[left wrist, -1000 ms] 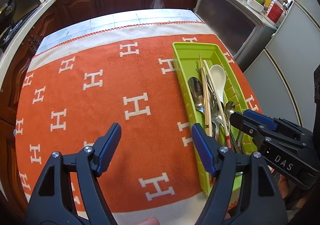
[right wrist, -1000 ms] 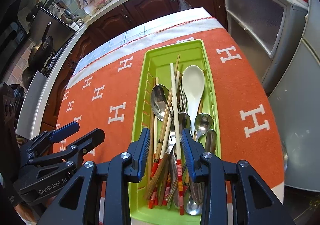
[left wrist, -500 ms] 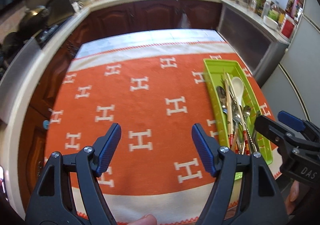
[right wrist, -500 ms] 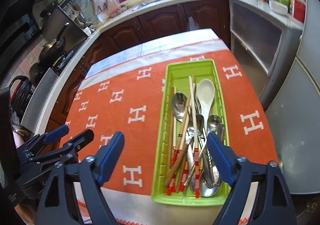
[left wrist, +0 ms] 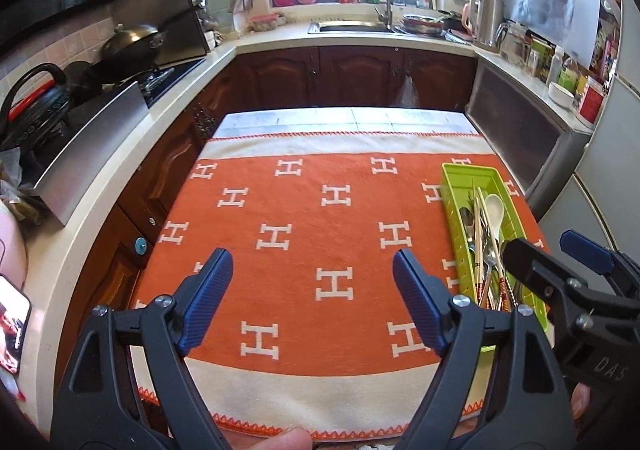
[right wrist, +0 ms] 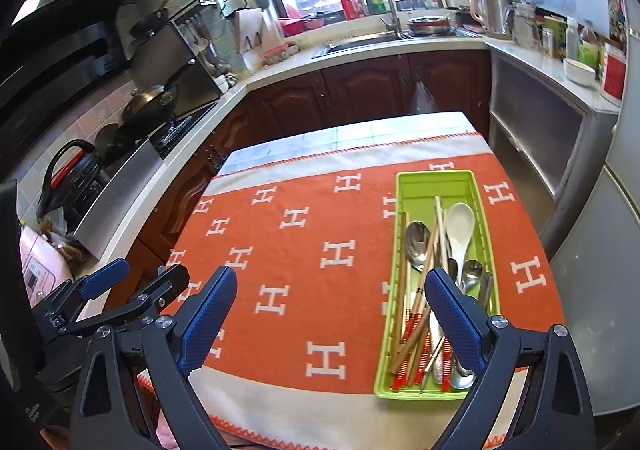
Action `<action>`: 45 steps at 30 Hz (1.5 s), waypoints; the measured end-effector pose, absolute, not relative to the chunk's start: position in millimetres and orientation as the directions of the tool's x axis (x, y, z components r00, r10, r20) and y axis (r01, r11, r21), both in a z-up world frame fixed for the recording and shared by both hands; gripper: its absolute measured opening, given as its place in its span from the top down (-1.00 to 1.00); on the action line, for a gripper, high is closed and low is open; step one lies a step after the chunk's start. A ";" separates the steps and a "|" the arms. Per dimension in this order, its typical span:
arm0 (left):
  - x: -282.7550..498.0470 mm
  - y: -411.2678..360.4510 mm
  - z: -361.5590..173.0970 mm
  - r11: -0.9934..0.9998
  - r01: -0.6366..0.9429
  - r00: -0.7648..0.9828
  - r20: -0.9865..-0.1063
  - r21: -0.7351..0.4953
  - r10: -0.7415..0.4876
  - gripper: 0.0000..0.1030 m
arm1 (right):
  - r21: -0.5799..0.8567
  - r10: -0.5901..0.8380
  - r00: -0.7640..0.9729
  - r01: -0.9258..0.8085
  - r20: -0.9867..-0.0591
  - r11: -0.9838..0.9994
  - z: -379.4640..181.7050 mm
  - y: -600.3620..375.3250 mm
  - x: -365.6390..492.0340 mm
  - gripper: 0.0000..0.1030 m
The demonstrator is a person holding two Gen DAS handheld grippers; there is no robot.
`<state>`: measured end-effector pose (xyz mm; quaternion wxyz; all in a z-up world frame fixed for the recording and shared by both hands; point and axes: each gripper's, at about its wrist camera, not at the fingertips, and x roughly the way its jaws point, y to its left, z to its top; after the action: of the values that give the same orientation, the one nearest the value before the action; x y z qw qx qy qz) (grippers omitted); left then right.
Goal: Organize utensils
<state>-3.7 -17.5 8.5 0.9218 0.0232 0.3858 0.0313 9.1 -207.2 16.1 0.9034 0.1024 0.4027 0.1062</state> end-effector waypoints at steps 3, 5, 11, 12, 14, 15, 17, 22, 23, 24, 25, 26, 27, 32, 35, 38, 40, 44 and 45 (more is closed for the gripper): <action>-4.9 -12.3 9.4 0.997 -0.054 0.699 -0.711 0.055 0.077 -0.56 | 0.260 0.278 0.657 -0.128 -0.700 0.957 21.7 -198.9 3.8 -0.87; -5.5 -8.6 9.0 0.997 -0.060 0.694 -0.716 0.048 0.077 -0.56 | 0.254 0.279 0.659 -0.136 -0.699 0.958 23.6 -195.9 3.0 -0.87; -6.6 -5.6 9.0 0.997 -0.068 0.697 -0.713 0.042 0.078 -0.56 | 0.249 0.283 0.659 -0.147 -0.697 0.957 25.1 -190.0 2.1 -0.87; -6.3 -5.7 9.0 0.997 -0.070 0.697 -0.712 0.044 0.080 -0.56 | 0.248 0.283 0.659 -0.148 -0.697 0.957 25.5 -188.6 1.3 -0.87; -6.6 -4.8 9.2 0.996 -0.074 0.699 -0.710 0.044 0.083 -0.56 | 0.246 0.282 0.661 -0.151 -0.695 0.958 25.1 -190.0 3.0 -0.87; -5.8 -4.4 9.3 0.996 -0.076 0.699 -0.710 0.044 0.085 -0.56 | 0.244 0.282 0.661 -0.153 -0.695 0.958 25.2 -189.0 2.7 -0.87; -5.7 -3.5 9.3 0.996 -0.078 0.698 -0.710 0.045 0.086 -0.56 | 0.244 0.284 0.659 -0.154 -0.697 0.957 24.4 -189.2 6.1 -0.87; -4.6 -2.9 9.1 0.996 -0.077 0.698 -0.711 0.043 0.084 -0.56 | 0.246 0.286 0.656 -0.155 -0.698 0.957 23.5 -189.1 9.0 -0.87; -4.6 -2.8 8.8 0.996 -0.077 0.699 -0.711 0.042 0.084 -0.56 | 0.246 0.286 0.656 -0.155 -0.698 0.957 23.7 -189.0 8.9 -0.87; -3.9 -2.4 8.8 0.996 -0.077 0.699 -0.711 0.042 0.084 -0.56 | 0.245 0.285 0.657 -0.155 -0.698 0.957 23.3 -188.9 9.9 -0.87; -3.8 -2.2 8.5 0.996 -0.077 0.699 -0.711 0.041 0.083 -0.56 | 0.246 0.285 0.657 -0.155 -0.698 0.957 22.3 -188.9 10.3 -0.87; -3.8 -2.3 8.5 0.996 -0.078 0.698 -0.711 0.043 0.085 -0.56 | 0.247 0.287 0.657 -0.155 -0.697 0.956 22.4 -188.9 10.4 -0.87; -3.5 -2.6 8.1 0.996 -0.079 0.697 -0.712 0.046 0.088 -0.56 | 0.248 0.288 0.655 -0.156 -0.699 0.956 23.1 -188.9 10.2 -0.87; -0.2 -0.4 5.0 0.996 -0.081 0.689 -0.719 0.041 0.085 -0.56 | 0.251 0.289 0.647 -0.154 -0.706 0.956 19.4 -187.1 14.6 -0.87; 0.8 0.0 2.9 0.996 -0.085 0.687 -0.722 0.039 0.086 -0.56 | 0.251 0.289 0.644 -0.153 -0.708 0.956 16.9 -186.3 16.6 -0.87; 1.6 0.4 1.2 0.995 -0.088 0.683 -0.725 0.036 0.087 -0.56 | 0.250 0.289 0.641 -0.154 -0.710 0.956 15.2 -184.3 17.5 -0.87; 2.5 0.9 0.4 0.995 -0.093 0.682 -0.726 0.035 0.089 -0.56 | 0.248 0.290 0.637 -0.158 -0.714 0.956 13.1 -182.7 18.0 -0.87; 2.9 2.6 -2.1 0.995 -0.096 0.678 -0.730 0.030 0.087 -0.56 | 0.246 0.290 0.632 -0.160 -0.719 0.956 10.6 -178.8 19.5 -0.87; 3.1 2.8 -2.6 0.995 -0.096 0.677 -0.731 0.029 0.087 -0.56 | 0.245 0.289 0.631 -0.160 -0.720 0.956 10.3 -177.8 19.8 -0.87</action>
<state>3.1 2.8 -2.6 0.9157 -0.0058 0.3986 0.0501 19.8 -177.8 10.3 0.8995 0.0790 0.4111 0.1248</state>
